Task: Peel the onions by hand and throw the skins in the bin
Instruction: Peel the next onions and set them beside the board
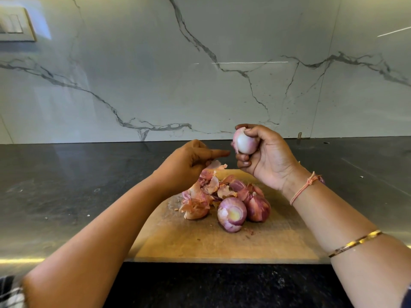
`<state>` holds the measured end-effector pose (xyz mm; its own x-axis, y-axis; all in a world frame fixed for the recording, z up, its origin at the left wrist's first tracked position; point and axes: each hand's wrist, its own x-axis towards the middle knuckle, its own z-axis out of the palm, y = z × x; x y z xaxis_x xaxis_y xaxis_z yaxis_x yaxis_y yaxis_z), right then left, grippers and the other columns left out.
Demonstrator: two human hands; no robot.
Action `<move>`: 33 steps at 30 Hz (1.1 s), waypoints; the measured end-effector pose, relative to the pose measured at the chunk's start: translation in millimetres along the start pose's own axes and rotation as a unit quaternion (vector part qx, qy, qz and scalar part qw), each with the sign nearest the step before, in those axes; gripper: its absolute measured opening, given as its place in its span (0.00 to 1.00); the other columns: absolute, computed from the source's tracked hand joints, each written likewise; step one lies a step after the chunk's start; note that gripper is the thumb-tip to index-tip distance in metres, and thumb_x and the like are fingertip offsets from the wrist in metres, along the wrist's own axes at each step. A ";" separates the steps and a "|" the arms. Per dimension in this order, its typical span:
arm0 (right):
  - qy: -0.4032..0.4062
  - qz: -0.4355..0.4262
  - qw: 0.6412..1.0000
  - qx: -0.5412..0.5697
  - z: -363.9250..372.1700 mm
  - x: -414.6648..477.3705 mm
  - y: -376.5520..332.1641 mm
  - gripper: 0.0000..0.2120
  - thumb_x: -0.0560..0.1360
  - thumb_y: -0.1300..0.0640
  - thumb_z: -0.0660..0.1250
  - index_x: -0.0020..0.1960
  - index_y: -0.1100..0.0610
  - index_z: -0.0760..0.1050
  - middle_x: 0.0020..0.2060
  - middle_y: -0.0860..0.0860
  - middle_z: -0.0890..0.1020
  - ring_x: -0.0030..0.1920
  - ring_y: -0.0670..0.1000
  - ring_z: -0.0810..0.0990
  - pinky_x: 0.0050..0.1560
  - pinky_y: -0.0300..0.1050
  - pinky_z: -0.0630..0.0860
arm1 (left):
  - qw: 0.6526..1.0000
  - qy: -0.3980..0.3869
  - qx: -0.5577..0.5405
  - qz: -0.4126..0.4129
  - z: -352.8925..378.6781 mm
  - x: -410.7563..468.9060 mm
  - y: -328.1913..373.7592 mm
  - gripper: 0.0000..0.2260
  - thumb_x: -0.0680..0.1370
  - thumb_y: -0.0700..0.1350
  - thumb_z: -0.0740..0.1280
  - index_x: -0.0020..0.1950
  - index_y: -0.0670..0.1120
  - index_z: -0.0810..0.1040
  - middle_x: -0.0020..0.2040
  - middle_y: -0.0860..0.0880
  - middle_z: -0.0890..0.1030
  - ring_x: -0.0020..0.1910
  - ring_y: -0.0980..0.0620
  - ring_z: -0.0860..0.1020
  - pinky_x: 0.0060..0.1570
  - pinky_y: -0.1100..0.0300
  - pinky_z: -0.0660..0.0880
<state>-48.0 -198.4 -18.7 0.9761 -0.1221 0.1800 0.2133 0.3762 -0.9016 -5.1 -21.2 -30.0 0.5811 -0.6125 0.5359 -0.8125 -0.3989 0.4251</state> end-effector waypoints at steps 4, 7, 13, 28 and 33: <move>-0.011 0.004 1.000 0.003 -1.7 -0.6 -1.6 0.06 0.77 0.60 0.56 0.47 0.55 0.72 0.35 0.57 0.72 0.25 0.48 0.65 0.27 0.37 0.61 | 0.999 0.020 0.008 -0.031 1.7 -0.2 -1.5 0.14 0.79 0.41 0.64 0.62 0.56 0.77 0.49 0.58 0.73 0.46 0.63 0.73 0.45 0.77 0.68; -0.033 0.012 0.999 -0.023 0.8 -1.6 3.4 0.05 0.77 0.59 0.57 0.51 0.56 0.71 0.36 0.58 0.73 0.26 0.48 0.66 0.26 0.38 0.63 | 0.998 0.035 0.014 -0.041 2.4 0.2 -1.2 0.08 0.78 0.48 0.65 0.56 0.54 0.81 0.48 0.58 0.75 0.47 0.61 0.75 0.46 0.71 0.70; -0.073 -0.035 0.994 -0.077 5.5 -4.6 7.9 0.07 0.70 0.58 0.63 0.48 0.54 0.71 0.37 0.54 0.76 0.30 0.48 0.71 0.30 0.39 0.66 | 0.990 0.092 -0.088 -0.054 4.9 -4.7 12.1 0.05 0.75 0.51 0.68 0.50 0.59 0.78 0.46 0.62 0.81 0.46 0.64 0.79 0.47 0.67 0.77; -0.095 -0.072 0.987 -0.109 12.8 -8.8 11.2 0.06 0.77 0.62 0.61 0.43 0.53 0.68 0.37 0.50 0.75 0.34 0.48 0.74 0.31 0.40 0.65 | 0.978 0.196 0.032 0.056 16.7 -2.9 12.5 0.11 0.71 0.45 0.68 0.51 0.45 0.84 0.39 0.51 0.82 0.37 0.56 0.79 0.37 0.63 0.75; -0.112 -0.071 0.986 -0.102 11.4 -7.6 11.5 0.05 0.66 0.58 0.63 0.42 0.53 0.69 0.34 0.49 0.75 0.31 0.47 0.72 0.29 0.40 0.65 | 0.977 0.197 0.042 0.064 13.2 -1.2 12.1 0.11 0.75 0.41 0.63 0.52 0.42 0.83 0.41 0.50 0.82 0.40 0.56 0.76 0.38 0.69 0.71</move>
<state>-52.6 -182.7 -26.0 0.9267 0.0541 0.3719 0.3578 0.1754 -0.9172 -16.2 -34.3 -35.1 0.4330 -0.3581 0.8272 -0.8715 -0.4008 0.2826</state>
